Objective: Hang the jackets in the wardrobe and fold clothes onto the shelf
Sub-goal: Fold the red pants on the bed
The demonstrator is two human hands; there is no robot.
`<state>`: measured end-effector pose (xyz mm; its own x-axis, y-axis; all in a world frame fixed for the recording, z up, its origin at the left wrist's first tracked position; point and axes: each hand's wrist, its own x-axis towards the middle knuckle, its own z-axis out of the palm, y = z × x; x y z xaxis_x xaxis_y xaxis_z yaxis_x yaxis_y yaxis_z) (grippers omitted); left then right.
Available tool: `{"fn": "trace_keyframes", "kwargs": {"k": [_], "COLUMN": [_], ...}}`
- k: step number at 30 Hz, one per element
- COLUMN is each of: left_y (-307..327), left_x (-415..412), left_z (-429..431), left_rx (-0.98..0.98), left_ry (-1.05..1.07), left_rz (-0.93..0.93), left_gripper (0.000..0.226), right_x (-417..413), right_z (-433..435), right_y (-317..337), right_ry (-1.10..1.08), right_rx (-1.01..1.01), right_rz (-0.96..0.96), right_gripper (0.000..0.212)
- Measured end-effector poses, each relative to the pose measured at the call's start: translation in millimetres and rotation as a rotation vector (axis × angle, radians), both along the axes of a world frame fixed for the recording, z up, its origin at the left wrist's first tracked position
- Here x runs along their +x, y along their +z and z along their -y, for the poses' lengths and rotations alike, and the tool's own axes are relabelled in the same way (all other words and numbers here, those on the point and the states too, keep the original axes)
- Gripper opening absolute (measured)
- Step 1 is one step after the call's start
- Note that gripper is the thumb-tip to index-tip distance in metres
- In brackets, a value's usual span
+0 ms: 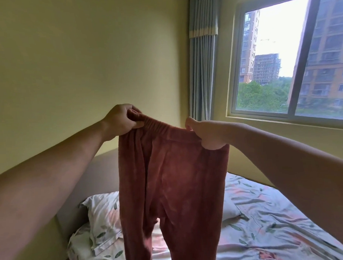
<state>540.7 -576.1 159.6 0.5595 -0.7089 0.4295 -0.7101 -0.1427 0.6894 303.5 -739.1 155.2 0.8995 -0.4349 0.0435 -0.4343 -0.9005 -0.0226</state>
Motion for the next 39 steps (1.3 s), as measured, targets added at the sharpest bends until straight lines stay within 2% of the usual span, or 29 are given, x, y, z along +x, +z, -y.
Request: {"fn": "trace_keyframes", "kwargs": {"k": [5,8,11,14,15,17,20,22,24,25,26,27,29,31,36,38,39], "left_y": [4,3,2,3,3,4,6,8,9,9,9,8,7,6,2,-3,-4], "left_x": [0,-2,-3,-6,-8,-13,-21,-22,-21,-20,-20,-21,-20,-21,-38,-44,-45], "left_z": [9,15,19,24,26,28,28,25,22,21,19,18,17,13,10,12,12], "left_rx": [-0.041,-0.042,-0.057,-0.06,-0.062,-0.07,-0.086,-0.094,-0.096,-0.094,-0.086,-0.072,-0.018,0.055,0.11,0.088,0.09], "left_ry": [0.014,0.02,0.024,0.012,0.004,-0.018,-0.077,-0.105,-0.12,-0.122,-0.122,-0.126,-0.152,-0.23,-0.252,-0.245,-0.248], "left_rz": [0.021,0.047,0.048,0.043,0.045,0.056,0.072,0.067,0.062,0.067,0.081,0.096,0.104,0.043,0.024,-0.04,-0.054], "left_gripper": [0.034,0.035,0.036,0.038,0.037,0.036,0.032,0.031,0.03,0.03,0.029,0.027,0.02,0.024,0.034,0.023,0.026], "right_x": [-5,-5,0,3,4,9,15,15,16,16,18,20,26,31,32,33,34], "right_z": [0,-6,-14,-25,-29,-37,-43,-44,-37,-34,-33,-33,-31,-26,-16,-14,-13], "right_y": [5,7,6,14,18,25,29,29,31,31,31,31,31,31,31,30,29], "right_ry": [0.004,0.026,0.13,0.242,0.24,0.209,0.116,0.097,0.174,0.204,0.222,0.242,0.19,0.113,0.033,0.031,0.033], "right_rx": [-0.009,0.032,-0.021,0.009,0.029,0.109,0.404,0.519,0.265,0.1,-0.05,-0.18,-0.355,-0.392,-0.388,-0.447,-0.468], "right_rz": [0.151,0.238,0.267,0.092,0.015,-0.039,0.09,0.052,-0.046,-0.067,-0.074,-0.073,-0.034,0.039,0.036,0.06,0.077], "right_gripper": [0.041,0.025,0.039,0.077,0.08,0.067,0.047,0.042,0.048,0.041,0.02,0.01,0.047,0.062,0.069,0.071,0.07]}}
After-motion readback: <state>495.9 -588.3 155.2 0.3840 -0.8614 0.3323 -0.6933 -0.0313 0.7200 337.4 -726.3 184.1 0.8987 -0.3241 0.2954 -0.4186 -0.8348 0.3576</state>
